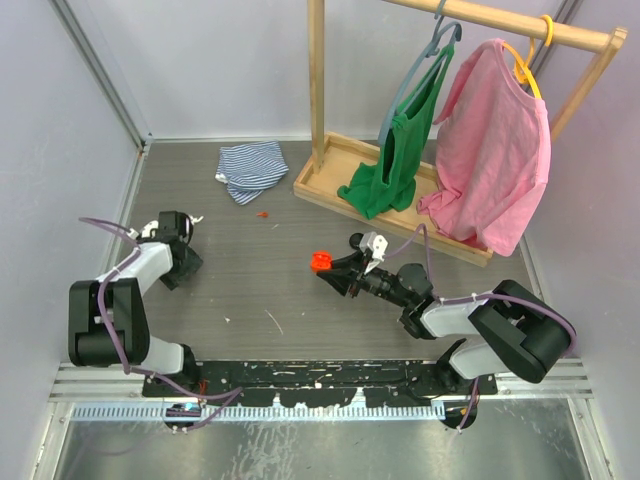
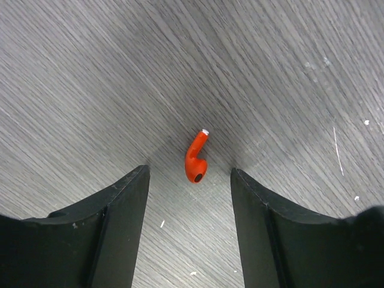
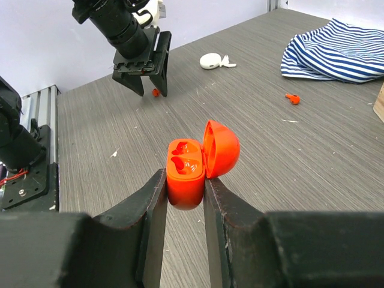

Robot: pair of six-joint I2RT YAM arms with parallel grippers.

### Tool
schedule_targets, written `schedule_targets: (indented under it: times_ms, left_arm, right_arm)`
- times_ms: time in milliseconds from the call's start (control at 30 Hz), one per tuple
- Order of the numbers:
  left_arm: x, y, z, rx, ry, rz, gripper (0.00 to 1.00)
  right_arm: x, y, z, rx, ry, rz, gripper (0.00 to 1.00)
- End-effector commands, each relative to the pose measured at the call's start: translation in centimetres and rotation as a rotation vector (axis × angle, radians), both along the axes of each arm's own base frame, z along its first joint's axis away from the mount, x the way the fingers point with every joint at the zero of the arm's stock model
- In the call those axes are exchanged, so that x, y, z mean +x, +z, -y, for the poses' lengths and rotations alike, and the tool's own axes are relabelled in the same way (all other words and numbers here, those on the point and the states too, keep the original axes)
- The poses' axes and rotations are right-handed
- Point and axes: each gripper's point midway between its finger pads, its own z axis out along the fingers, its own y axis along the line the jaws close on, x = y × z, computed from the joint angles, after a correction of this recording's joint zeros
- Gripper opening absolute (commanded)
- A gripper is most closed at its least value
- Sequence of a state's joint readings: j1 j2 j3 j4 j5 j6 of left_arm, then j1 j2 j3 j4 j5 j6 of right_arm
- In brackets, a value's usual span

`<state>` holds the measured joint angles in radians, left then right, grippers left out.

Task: Insert the wireless bluetooth earbuds into the charging case
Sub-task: Pick up the earbud from the center of the board.

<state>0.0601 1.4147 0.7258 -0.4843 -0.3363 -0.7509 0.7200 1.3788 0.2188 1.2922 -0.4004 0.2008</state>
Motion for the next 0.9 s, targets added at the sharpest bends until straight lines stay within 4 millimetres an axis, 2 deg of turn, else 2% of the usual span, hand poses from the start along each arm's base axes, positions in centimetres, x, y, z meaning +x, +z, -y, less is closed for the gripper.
schedule_targets:
  times_ms: [0, 400, 533, 733, 867]
  left_arm:
    - [1.8, 0.8, -0.8, 0.031, 0.004, 0.032, 0.57]
    - [1.9, 0.4, -0.7, 0.019, -0.008, -0.005, 0.39]
    - [1.9, 0.3, -0.4, 0.006, -0.026, -0.015, 0.29]
    - [2.0, 0.2, 1.0, -0.06, -0.075, -0.019, 0.19]
    - [2.4, 0.3, 3.1, -0.147, -0.153, 0.009, 0.14]
  right_arm:
    - [0.4, 2.0, -0.4, 0.033, -0.009, 0.068, 0.01]
    - [0.5, 2.0, -0.4, 0.025, -0.016, 0.067, 0.01]
    - [0.6, 2.0, -0.4, 0.024, -0.019, 0.067, 0.01]
    - [0.7, 1.9, -0.3, 0.024, -0.025, 0.064, 0.01]
    - [0.7, 2.0, -0.3, 0.024, -0.029, 0.065, 0.01]
